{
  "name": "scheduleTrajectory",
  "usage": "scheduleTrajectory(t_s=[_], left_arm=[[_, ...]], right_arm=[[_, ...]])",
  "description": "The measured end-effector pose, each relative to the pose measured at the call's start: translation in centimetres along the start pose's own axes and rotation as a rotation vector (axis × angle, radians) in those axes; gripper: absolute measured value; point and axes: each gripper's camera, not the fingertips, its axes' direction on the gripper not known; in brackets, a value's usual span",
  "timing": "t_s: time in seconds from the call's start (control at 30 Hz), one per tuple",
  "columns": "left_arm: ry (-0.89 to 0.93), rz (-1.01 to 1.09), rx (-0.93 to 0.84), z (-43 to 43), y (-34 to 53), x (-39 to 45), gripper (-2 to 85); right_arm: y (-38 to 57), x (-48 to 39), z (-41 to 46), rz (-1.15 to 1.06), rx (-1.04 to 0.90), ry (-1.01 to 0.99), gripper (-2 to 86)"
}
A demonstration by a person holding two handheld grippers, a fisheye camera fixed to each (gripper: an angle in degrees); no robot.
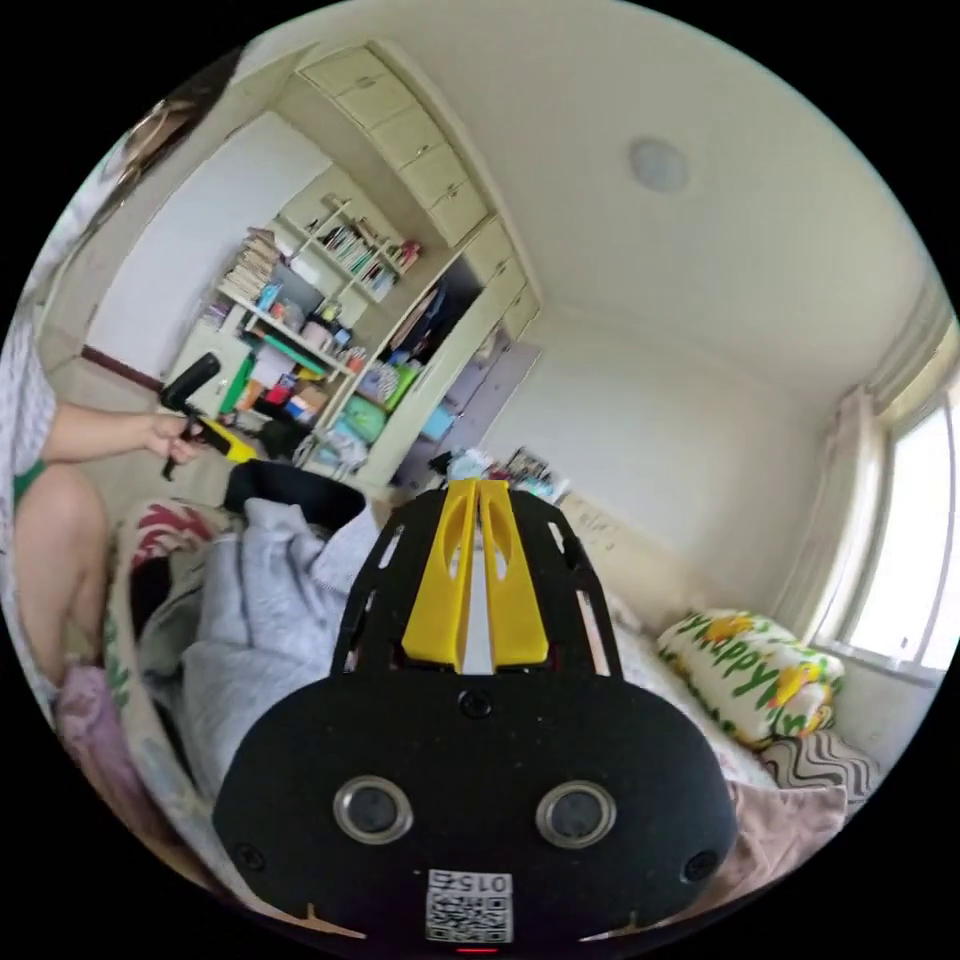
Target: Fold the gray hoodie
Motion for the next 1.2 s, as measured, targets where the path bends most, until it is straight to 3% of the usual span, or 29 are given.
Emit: scheduleTrajectory(t_s=[0.07, 0.2, 0.23, 0.43, 0.53, 0.6, 0.73, 0.97, 1.03, 1.2], left_arm=[[-0.001, 0.049, 0.000, 0.7, 0.4, -0.4, 12.4], [-0.063, 0.175, -0.087, 2.3, 0.8, -1.5, 14.4], [-0.072, 0.181, -0.083, 2.6, 0.9, -2.0, 15.1], [-0.089, 0.317, -0.181, 8.0, 0.1, -1.9, 16.4], [0.042, 0.365, -0.169, 10.5, -1.4, -1.0, 15.8], [0.020, 0.409, -0.194, 12.2, -2.7, -0.2, 14.9], [0.158, 0.430, -0.240, 14.6, -5.1, -0.4, 9.3], [0.094, 0.250, -0.173, 13.6, -6.4, -1.2, 1.3], [0.031, 0.194, -0.113, 11.9, -7.2, -0.8, 0.9], [-0.182, 0.304, -0.185, 12.7, -7.6, 2.8, 2.9]], right_arm=[[-0.2, -2.3, 1.7, -0.028, -0.004, -0.083, 1.9], [0.8, -4.5, 11.0, -0.070, -0.366, -0.555, 8.7], [1.4, -5.1, 13.8, -0.071, -0.475, -0.614, 10.5], [3.5, -8.6, 25.0, -0.094, -0.698, -0.908, 17.1], [5.1, -10.3, 30.4, -0.058, -0.755, -1.041, 17.8], [6.3, -11.6, 33.7, -0.033, -0.829, -1.187, 17.2], [8.3, -14.8, 39.4, 0.015, -0.958, -1.438, 11.0], [8.4, -16.5, 39.2, -0.073, -0.949, -1.248, 2.8], [7.0, -14.8, 37.6, -0.044, -0.893, -1.078, 1.5], [3.2, -11.6, 31.8, 0.030, -0.771, -0.866, 0.6]])
